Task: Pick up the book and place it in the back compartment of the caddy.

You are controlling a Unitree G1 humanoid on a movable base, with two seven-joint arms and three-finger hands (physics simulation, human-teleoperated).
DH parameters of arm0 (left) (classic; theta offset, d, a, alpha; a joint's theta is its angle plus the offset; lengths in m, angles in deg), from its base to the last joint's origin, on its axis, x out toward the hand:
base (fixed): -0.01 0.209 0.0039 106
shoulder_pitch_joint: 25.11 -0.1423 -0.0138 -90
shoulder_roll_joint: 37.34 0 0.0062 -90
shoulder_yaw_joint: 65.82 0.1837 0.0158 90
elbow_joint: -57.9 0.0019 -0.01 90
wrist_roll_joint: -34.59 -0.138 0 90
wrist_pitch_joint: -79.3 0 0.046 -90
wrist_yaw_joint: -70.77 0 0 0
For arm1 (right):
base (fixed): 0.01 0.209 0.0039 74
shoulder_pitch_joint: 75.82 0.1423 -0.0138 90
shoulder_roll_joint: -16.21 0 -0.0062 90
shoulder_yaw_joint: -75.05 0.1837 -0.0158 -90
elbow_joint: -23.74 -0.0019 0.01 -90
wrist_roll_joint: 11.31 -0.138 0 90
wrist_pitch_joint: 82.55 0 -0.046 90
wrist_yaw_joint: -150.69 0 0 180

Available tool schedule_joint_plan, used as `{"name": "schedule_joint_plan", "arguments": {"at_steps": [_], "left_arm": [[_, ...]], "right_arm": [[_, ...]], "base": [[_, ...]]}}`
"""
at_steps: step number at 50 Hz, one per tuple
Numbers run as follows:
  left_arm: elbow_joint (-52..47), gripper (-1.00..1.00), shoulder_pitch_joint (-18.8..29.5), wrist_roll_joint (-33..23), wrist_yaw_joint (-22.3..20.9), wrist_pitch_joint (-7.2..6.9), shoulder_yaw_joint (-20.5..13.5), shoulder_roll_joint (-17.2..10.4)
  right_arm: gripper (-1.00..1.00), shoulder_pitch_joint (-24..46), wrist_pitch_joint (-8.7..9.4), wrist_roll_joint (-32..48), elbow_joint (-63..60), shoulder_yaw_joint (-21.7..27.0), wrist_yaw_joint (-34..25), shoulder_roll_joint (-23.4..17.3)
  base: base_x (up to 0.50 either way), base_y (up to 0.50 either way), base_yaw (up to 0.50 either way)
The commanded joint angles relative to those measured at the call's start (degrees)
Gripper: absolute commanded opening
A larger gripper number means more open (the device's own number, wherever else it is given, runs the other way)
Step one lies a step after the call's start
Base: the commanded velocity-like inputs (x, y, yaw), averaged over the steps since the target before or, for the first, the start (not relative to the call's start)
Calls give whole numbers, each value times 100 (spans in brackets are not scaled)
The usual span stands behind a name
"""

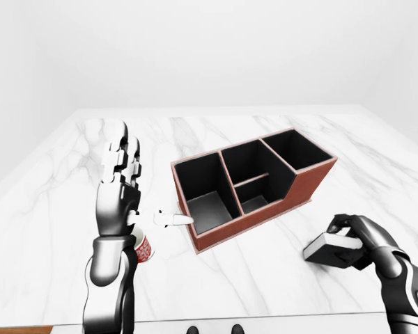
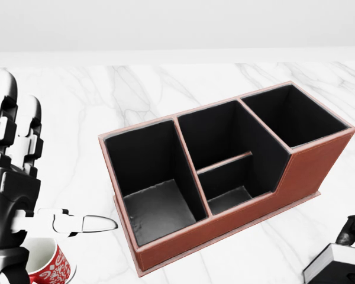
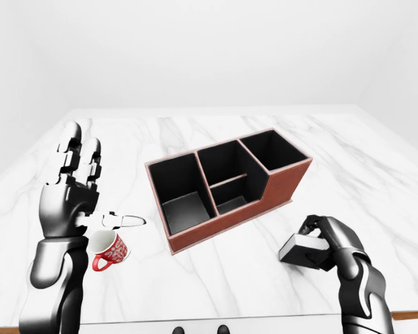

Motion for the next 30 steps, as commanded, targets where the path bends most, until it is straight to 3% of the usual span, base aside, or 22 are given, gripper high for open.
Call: {"name": "schedule_joint_plan", "arguments": {"at_steps": [1, 20, 30], "left_arm": [[-4, 100, 4, 5, 1, 0, -9, -2], [4, 100, 15, 13, 4, 0, -17, -4], [25, 100, 33, 26, 8, 0, -40, -11]], "right_arm": [[-100, -14, -38, -136, 89, -65, 10, 59], [-100, -71, 195, -218, -648, 165, -256, 178], [-100, -271, 366, -152, -1851, 434, -842, 469]], "base": [[0, 0, 0], [0, 0, 0], [0, 0, 0]]}}
